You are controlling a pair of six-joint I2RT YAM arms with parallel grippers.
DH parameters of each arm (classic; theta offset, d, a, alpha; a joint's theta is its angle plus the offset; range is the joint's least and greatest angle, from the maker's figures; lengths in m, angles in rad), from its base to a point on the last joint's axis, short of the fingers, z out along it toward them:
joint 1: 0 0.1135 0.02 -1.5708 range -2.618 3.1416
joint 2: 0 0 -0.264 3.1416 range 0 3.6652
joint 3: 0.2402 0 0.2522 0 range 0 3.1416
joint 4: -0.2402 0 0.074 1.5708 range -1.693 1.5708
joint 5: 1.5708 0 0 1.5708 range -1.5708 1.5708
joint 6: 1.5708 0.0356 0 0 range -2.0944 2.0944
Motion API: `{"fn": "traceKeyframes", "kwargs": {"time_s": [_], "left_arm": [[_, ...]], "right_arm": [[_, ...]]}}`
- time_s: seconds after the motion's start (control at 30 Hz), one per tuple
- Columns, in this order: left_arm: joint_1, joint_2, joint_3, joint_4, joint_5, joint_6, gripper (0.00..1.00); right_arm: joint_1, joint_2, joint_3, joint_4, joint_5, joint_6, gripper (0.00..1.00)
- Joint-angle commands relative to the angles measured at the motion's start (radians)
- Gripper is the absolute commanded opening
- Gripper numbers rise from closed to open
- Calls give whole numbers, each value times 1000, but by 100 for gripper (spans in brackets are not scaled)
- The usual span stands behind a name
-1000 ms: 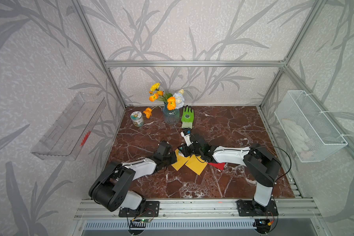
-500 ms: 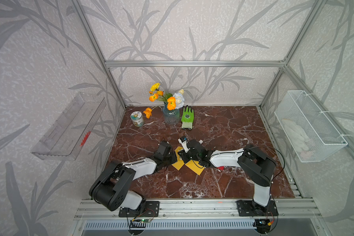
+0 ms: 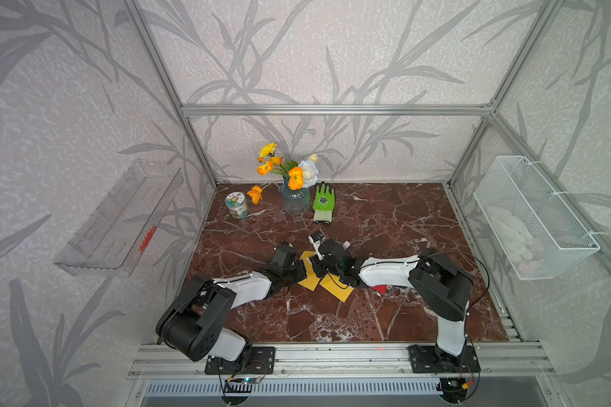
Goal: Seal the envelope with a glue stick
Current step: Apply the envelope at the center of the board.
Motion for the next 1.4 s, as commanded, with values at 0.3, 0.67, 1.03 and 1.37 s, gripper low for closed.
{"fn": "traceKeyframes", "kwargs": {"time_s": [0.3, 0.67, 1.03, 1.37], "left_arm": [[-5, 74, -63, -272, -41, 5, 0], [-10, 82, -67, -261, -35, 2, 0], [-15, 86, -67, -252, -34, -2, 0], [-16, 99, -69, -249, -32, -4, 0]], "right_arm": [[-10, -54, 20, -92, -63, 9, 0], [-9, 6, 73, -49, -134, 89, 0], [-8, 78, 76, -45, -101, 61, 0], [-10, 130, 90, -24, 26, 82, 0]]}}
